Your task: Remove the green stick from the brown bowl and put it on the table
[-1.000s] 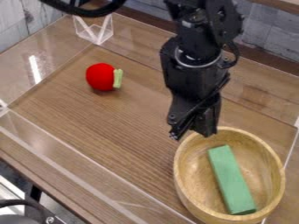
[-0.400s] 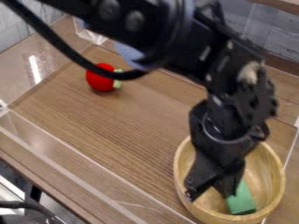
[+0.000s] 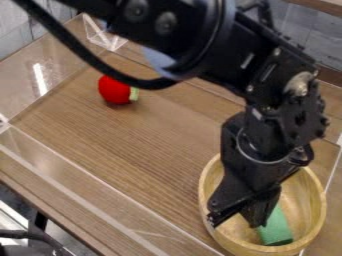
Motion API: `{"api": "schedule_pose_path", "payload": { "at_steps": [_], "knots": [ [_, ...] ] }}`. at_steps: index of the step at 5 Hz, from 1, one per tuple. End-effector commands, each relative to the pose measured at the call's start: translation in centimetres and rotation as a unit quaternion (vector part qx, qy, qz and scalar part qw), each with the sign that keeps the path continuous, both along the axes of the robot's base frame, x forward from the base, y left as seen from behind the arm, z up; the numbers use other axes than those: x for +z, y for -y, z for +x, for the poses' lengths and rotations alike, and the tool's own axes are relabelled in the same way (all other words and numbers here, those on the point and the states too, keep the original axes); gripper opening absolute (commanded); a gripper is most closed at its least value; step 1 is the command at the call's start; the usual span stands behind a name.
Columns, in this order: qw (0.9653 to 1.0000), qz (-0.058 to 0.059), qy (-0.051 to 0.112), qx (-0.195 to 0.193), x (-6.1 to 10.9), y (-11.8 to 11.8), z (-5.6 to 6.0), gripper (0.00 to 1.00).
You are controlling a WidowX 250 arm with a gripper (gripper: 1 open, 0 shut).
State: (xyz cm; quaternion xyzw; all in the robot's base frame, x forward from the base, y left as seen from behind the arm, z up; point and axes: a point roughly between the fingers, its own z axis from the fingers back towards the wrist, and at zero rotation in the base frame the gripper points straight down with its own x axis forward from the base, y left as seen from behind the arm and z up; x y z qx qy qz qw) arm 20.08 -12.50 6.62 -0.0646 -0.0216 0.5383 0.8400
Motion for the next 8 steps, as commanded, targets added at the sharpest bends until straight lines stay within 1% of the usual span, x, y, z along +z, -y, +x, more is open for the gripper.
{"api": "schedule_pose_path", "payload": {
  "at_steps": [1,2,3,4,5,7,8],
  "knots": [
    [0.999,-0.007,0.017,-0.04,1.0,0.6,1.4,0.0],
    [0.9976,-0.007,0.012,-0.068,0.5,0.8,1.6,0.0],
    [0.9956,-0.009,0.01,-0.093,0.5,1.0,1.7,0.0],
    [0.9936,-0.013,0.011,-0.112,0.3,1.1,2.0,0.0],
    [0.991,-0.015,0.012,-0.133,0.2,1.1,2.4,0.0],
    [0.9882,-0.021,0.015,-0.151,0.1,0.1,2.8,0.0],
    [0.9863,-0.02,0.02,-0.163,0.5,0.7,2.7,0.0]
  ]
}}
